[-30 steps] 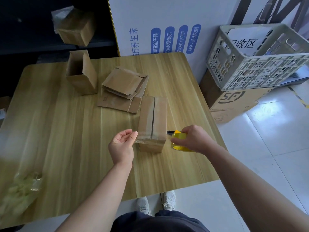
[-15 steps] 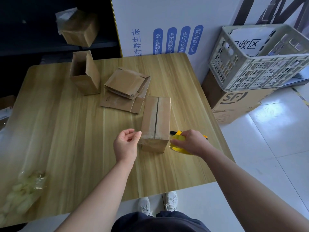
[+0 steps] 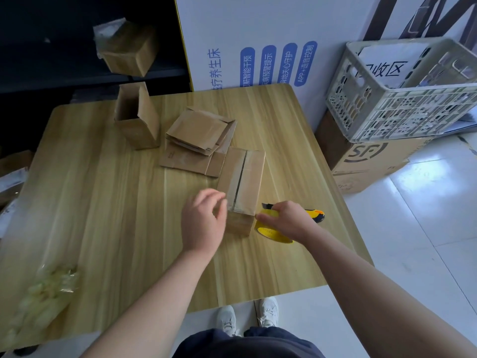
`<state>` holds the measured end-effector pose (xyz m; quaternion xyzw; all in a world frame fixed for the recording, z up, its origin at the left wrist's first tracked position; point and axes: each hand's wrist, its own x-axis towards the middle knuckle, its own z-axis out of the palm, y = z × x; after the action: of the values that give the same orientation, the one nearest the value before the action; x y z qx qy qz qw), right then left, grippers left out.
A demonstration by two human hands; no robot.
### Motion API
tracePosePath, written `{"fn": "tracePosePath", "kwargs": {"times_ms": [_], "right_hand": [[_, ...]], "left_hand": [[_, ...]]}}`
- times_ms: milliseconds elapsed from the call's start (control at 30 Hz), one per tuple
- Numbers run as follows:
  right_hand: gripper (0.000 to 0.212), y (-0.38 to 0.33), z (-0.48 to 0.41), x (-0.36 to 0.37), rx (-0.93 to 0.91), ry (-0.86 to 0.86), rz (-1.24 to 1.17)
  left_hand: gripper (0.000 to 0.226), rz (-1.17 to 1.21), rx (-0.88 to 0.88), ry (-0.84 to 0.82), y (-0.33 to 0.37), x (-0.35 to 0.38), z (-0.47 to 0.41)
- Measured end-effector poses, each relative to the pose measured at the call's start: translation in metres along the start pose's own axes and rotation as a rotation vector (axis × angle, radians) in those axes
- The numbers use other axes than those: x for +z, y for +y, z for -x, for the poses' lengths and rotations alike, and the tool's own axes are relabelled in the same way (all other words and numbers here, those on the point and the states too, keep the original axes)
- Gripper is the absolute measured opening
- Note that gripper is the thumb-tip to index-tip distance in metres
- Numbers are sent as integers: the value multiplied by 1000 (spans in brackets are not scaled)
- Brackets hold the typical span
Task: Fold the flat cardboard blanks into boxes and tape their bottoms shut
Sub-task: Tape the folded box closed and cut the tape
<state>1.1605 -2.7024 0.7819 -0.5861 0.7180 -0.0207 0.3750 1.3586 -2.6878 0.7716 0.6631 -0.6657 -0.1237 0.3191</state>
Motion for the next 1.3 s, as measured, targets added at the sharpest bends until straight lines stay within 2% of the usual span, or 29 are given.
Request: {"fn": "tracePosePath", "kwargs": {"times_ms": [100,233,400,467,600,767,967,1300], "right_hand": [[64,-2,-1,8,-3,8,-16],[57,-5,-3,17,-19,23,-94],[50,-19,-6,40,-93,-52,-194],[47,-20,-8,42,-125,-52,-210],[40,-7,-11,35,-109,-52,-318],[43,3,-16,33,-123,-52,-343],[36,5,-15,27,-201,-111,-387],[38,25,-12,40,-204,-137,-288]], "left_hand": [[35,-78,-16,-168,4,6,9],[59,-199,-3,-287,6,8,0],[78,-356,-153,-401,-4,15,-13],[80,-354,-148,-420,-16,22,-16],[85,-134,-192,-430,-26,29,-24],[100,-287,-80,-441,-15,27,-47],[104,-517,63,-447,-8,18,-77],[98,-488,52,-508,-12,22,-76]]}}
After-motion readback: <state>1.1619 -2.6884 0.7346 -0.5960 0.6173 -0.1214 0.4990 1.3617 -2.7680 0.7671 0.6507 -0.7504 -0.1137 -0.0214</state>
